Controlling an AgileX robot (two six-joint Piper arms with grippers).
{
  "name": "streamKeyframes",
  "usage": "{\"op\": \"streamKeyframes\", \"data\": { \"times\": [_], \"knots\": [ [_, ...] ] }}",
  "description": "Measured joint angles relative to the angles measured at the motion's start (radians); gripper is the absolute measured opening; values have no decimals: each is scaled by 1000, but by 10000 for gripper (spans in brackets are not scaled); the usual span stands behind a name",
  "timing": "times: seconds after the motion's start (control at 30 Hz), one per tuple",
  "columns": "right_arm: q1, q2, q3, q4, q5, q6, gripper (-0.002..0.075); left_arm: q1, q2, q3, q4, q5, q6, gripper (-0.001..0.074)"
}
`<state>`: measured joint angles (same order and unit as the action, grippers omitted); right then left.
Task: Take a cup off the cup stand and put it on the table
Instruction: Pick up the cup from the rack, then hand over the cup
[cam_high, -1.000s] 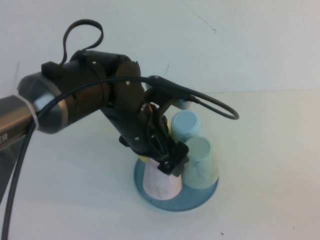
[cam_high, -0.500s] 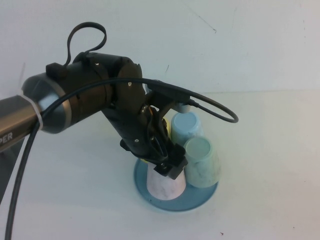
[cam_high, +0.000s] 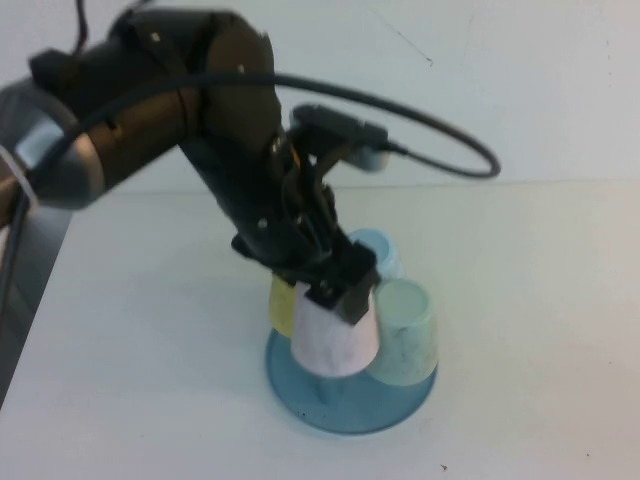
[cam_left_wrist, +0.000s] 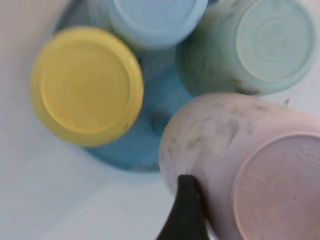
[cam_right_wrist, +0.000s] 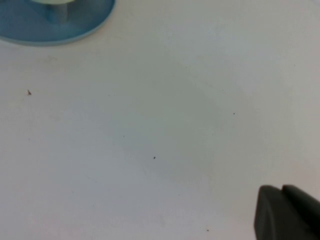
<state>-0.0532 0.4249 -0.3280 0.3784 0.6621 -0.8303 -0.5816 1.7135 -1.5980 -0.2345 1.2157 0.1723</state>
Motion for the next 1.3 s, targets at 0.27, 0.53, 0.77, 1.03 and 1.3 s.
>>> {"op": "streamKeyframes", "data": {
  "times": [0.27, 0.53, 0.77, 1.03, 1.3],
  "knots": [
    [10, 0, -1, 96, -87, -4, -3, 0, -48, -191, -90, 27, -21, 535],
    [10, 0, -108, 622, -81, -216, -3, 0, -57, -335, -415, 17, -21, 535],
    [10, 0, -136, 1092, 78, -653, 11, 0, -57, -346, -727, -106, 23, 535],
    [10, 0, -136, 1267, 26, -657, 335, 0, -55, -346, -873, -141, 36, 535],
    [10, 0, -147, 1306, -72, -647, 479, -4, -33, -346, -959, -105, 38, 535]
  ]
}}
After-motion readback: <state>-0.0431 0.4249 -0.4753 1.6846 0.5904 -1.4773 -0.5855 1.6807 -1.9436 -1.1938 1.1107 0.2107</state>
